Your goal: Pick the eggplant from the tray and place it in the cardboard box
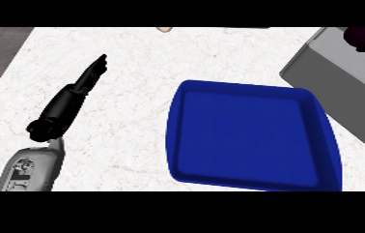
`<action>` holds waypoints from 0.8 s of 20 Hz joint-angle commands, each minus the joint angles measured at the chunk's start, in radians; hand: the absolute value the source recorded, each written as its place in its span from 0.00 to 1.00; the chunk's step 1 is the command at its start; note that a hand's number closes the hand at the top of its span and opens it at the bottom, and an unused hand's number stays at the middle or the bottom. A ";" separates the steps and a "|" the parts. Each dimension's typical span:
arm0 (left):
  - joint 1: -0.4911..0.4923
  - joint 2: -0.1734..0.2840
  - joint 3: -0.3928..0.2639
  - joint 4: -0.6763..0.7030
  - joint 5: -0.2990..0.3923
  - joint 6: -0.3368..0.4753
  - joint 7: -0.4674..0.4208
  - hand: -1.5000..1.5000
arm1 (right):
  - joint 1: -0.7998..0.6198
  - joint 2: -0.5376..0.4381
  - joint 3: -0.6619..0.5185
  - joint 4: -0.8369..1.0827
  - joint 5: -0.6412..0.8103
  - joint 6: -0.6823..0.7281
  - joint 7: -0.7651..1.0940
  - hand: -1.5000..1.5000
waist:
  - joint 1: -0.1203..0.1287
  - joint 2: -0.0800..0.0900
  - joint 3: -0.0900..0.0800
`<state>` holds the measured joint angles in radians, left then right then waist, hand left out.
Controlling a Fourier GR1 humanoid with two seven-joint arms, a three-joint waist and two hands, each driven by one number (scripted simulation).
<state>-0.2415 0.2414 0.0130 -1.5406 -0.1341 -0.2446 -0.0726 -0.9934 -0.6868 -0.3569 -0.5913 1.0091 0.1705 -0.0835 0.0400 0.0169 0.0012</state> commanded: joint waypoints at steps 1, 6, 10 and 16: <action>-0.007 -0.011 -0.017 -0.001 -0.009 -0.003 -0.004 0.50 | -0.048 -0.101 0.009 0.167 0.025 0.096 -0.059 1.00 | 0.013 0.006 0.001; -0.014 -0.017 -0.016 -0.016 -0.003 -0.003 0.031 0.50 | -0.011 -0.156 0.064 0.276 0.084 0.157 -0.155 1.00 | 0.016 0.007 0.002; 0.006 -0.023 -0.022 -0.080 0.006 -0.006 0.040 0.50 | -0.027 -0.144 0.072 0.351 0.089 0.217 -0.201 0.00 | 0.030 0.004 0.003; -0.014 -0.011 -0.012 -0.030 -0.007 -0.011 0.019 0.50 | -0.044 -0.152 -0.010 0.358 -0.003 0.193 -0.426 0.00 | 0.011 0.004 0.003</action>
<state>-0.2403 0.2239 -0.0034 -1.5684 -0.1455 -0.2456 -0.0616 -1.0241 -0.8463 -0.3186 -0.2496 1.0582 0.3741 -0.4165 0.0545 0.0227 0.0040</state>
